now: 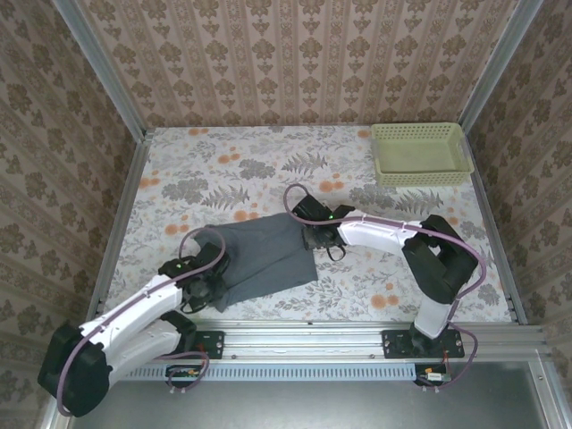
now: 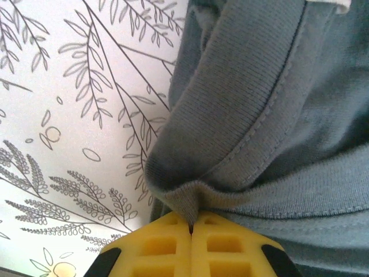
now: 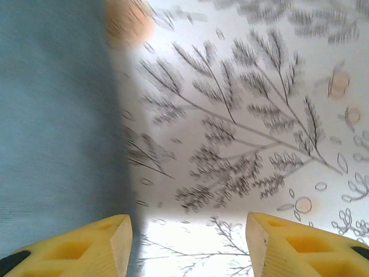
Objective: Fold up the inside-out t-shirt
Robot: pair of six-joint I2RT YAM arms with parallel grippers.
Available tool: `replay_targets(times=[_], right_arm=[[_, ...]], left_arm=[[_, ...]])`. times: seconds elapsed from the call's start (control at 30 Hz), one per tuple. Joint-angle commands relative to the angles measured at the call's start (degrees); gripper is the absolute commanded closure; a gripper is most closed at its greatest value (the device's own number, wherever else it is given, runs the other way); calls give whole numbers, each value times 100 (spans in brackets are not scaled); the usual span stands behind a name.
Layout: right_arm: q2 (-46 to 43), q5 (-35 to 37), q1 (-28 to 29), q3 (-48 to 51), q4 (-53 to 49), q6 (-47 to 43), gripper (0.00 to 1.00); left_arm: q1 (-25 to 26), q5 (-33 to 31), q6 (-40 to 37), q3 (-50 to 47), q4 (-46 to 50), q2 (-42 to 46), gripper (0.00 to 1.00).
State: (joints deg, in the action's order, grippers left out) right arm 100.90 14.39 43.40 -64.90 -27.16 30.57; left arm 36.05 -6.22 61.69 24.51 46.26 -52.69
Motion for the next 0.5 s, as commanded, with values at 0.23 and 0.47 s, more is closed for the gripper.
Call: replay_targets(times=[0.23, 0.47], right_arm=[[1452, -742, 82, -2191, 130, -802, 45], [1847, -312, -148, -2121, -165, -607, 50]], left_arm=[[-293, -367, -527, 17, -381, -671, 99], [-635, -296, -990, 346, -775, -1141, 99]])
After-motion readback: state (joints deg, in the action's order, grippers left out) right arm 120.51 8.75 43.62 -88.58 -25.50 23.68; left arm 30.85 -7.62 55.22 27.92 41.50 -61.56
